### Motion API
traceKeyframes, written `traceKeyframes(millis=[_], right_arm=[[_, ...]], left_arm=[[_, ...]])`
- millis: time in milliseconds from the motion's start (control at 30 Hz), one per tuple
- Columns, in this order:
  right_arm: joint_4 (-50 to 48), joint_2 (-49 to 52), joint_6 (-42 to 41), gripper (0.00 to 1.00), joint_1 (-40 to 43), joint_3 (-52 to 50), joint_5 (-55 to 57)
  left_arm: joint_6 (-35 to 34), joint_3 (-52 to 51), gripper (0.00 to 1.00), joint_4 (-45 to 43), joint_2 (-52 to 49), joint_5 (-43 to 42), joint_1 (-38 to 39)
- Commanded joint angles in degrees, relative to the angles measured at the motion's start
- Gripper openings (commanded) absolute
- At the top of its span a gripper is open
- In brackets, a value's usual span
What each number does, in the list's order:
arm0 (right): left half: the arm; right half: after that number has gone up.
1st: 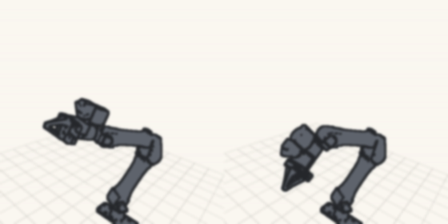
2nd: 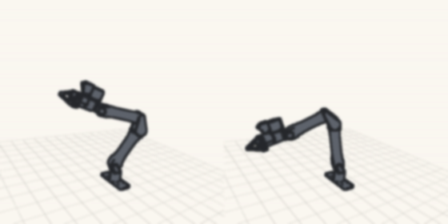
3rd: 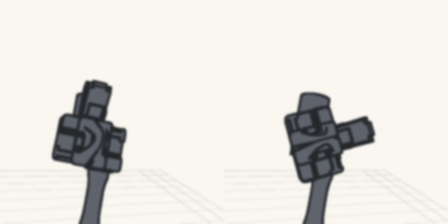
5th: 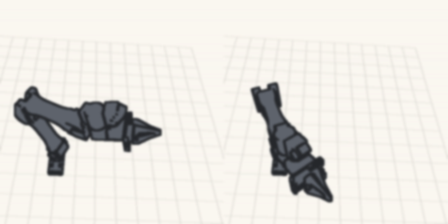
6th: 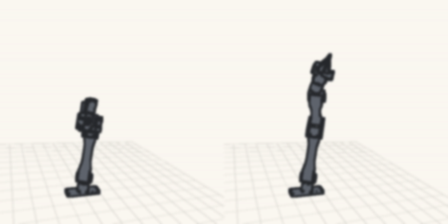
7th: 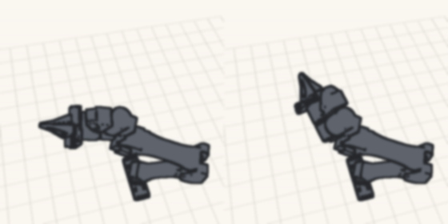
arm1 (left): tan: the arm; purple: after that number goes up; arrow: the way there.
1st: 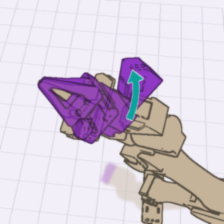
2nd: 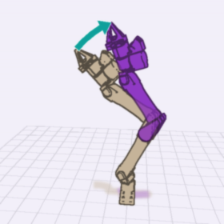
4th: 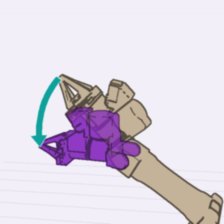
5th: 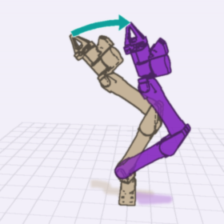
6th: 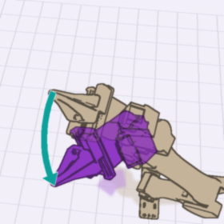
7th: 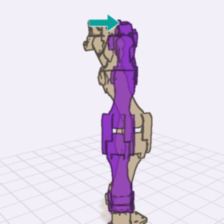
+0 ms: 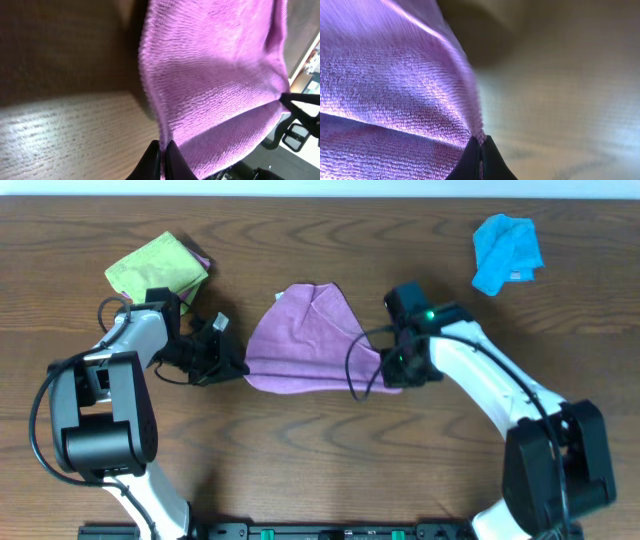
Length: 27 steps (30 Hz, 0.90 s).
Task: Fold the cloth
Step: 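Pull the cloth back toward the robot and lay it flat, then reach both grippers to the cloth's far corners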
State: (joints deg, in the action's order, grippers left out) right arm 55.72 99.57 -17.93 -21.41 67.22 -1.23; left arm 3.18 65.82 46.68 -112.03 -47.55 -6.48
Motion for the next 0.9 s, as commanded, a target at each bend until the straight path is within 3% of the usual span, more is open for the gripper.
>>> traceKeyframes(millis=[0,200,233,300,433,567,667,867], right_arm=[[0.39,-3.52,-2.86,0.01,0.0,-4.0,5.22],[0.28,-9.18,-2.29,0.03,-0.04,-6.58,8.87],[-0.07,-10.36,-1.38,0.12,-0.04,-6.58,8.81],[-0.9,-13.03,0.57,0.38,-0.04,-6.58,8.66],[-0.9,-17.53,1.64,0.65,-0.04,-6.58,8.04],[-3.91,-20.13,7.56,0.66,-0.07,-6.58,3.54],[-10.21,-19.96,12.61,0.59,-0.07,-6.58,0.11],[-22.4,-13.62,13.99,0.58,-0.07,-6.45,0.09]], left_arm=[[2.73,-0.44,0.06,0.04,-0.48,3.23,-0.68],[3.28,-0.44,0.06,0.39,-0.46,5.68,-0.68],[3.3,-0.44,0.05,0.61,-0.46,6.14,-0.68],[3.3,-0.44,0.06,0.68,-0.46,6.14,-0.7],[3.26,-0.42,0.06,0.72,-0.44,2.95,-0.68],[3.21,-0.22,0.1,0.42,-0.35,-4.42,-0.52],[2.34,0.2,0.19,-0.39,-0.35,-9.01,0.5],[-2.38,4.72,0.34,-3.26,-0.35,-10.93,7.26]])
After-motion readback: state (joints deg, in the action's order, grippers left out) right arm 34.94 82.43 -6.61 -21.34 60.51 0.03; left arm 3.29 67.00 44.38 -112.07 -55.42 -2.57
